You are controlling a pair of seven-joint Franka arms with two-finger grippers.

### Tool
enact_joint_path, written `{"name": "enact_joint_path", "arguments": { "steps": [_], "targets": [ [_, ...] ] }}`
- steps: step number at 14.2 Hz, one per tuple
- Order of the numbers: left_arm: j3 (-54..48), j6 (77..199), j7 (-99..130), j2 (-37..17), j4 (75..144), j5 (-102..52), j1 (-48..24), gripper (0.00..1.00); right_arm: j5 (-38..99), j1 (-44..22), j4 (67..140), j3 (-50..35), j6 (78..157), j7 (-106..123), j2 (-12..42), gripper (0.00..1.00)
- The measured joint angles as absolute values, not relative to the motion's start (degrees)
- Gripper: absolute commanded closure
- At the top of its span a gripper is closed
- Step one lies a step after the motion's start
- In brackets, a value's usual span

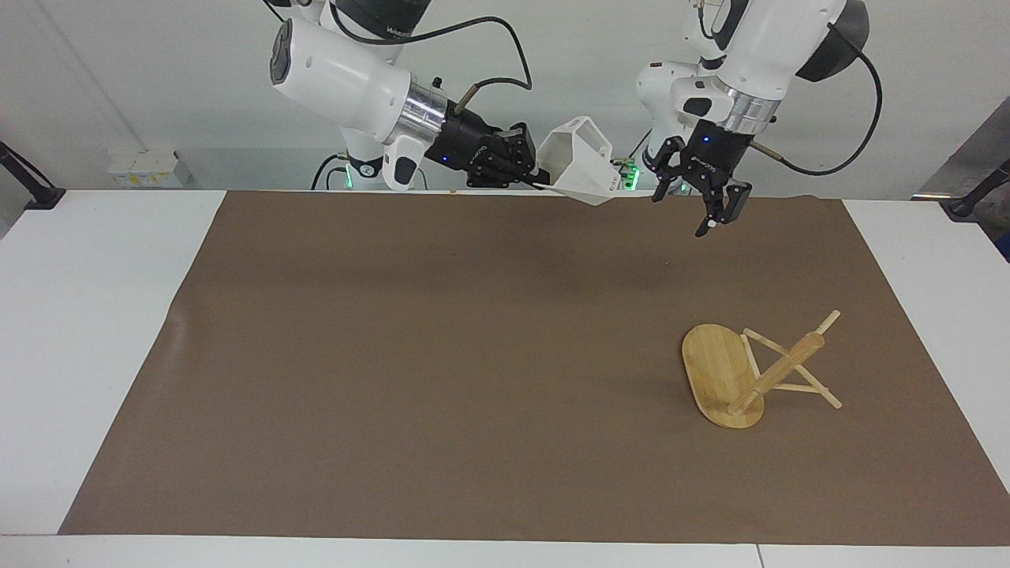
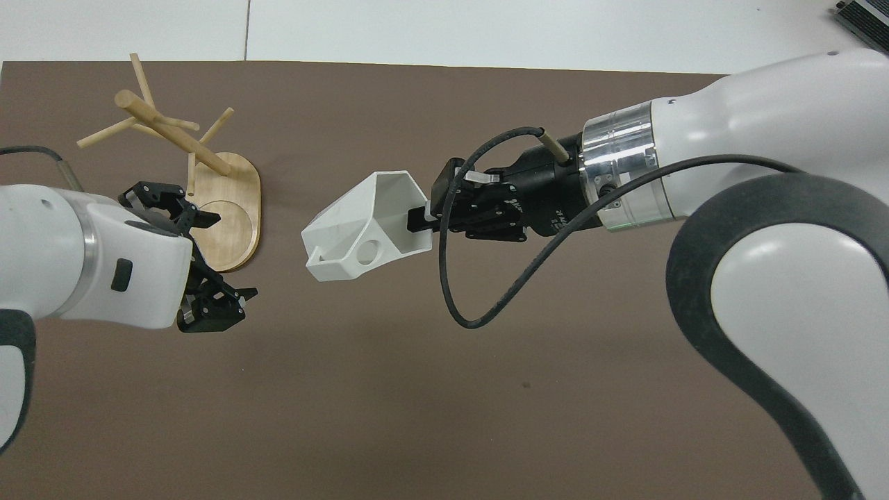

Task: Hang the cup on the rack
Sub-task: 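Carry the cup toward the left gripper and open the left gripper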

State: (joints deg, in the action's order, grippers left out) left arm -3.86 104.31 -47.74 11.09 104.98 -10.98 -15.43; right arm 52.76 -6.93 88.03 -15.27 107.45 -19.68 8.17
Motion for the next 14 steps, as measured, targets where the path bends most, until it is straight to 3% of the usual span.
{"name": "enact_joint_path", "arguments": {
  "steps": [14],
  "targets": [
    [-6.26,106.95,-49.45,12.94,104.48,-19.24,-16.33,0.00,52.94,-9.63,88.43,-15.23,114.00,-23.60,8.96,1.00]
  ]
}}
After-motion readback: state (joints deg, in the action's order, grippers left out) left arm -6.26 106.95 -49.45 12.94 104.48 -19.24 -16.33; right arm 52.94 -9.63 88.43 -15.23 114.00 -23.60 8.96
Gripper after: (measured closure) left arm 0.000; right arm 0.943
